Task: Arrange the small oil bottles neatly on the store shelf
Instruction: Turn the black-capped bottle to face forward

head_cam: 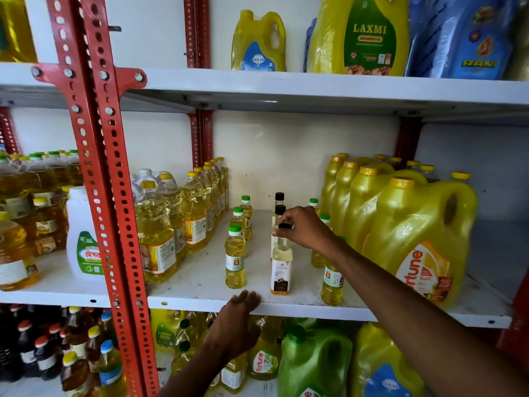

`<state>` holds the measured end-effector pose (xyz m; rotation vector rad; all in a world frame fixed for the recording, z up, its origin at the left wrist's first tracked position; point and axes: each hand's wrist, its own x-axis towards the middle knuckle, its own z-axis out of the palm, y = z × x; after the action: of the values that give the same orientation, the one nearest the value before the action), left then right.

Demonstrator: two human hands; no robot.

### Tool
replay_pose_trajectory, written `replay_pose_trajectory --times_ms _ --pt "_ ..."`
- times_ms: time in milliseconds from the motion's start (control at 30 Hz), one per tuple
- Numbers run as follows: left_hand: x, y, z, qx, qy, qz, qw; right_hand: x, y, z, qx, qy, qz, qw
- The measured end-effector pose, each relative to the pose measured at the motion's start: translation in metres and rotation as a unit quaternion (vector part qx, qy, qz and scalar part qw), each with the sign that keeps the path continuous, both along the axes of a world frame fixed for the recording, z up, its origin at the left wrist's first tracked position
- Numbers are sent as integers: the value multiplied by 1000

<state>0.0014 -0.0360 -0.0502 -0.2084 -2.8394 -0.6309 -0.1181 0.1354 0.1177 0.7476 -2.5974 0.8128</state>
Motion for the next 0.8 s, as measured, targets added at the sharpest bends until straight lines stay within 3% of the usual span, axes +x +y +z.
replay_pose_trajectory --times_ms 367,800 --pt "4 3 5 4 -2 4 1000 7 0 4 -12 -66 18 998" --pt "9 3 10 -2 1 -8 1000 19 -1 3 -4 -48 29 998"
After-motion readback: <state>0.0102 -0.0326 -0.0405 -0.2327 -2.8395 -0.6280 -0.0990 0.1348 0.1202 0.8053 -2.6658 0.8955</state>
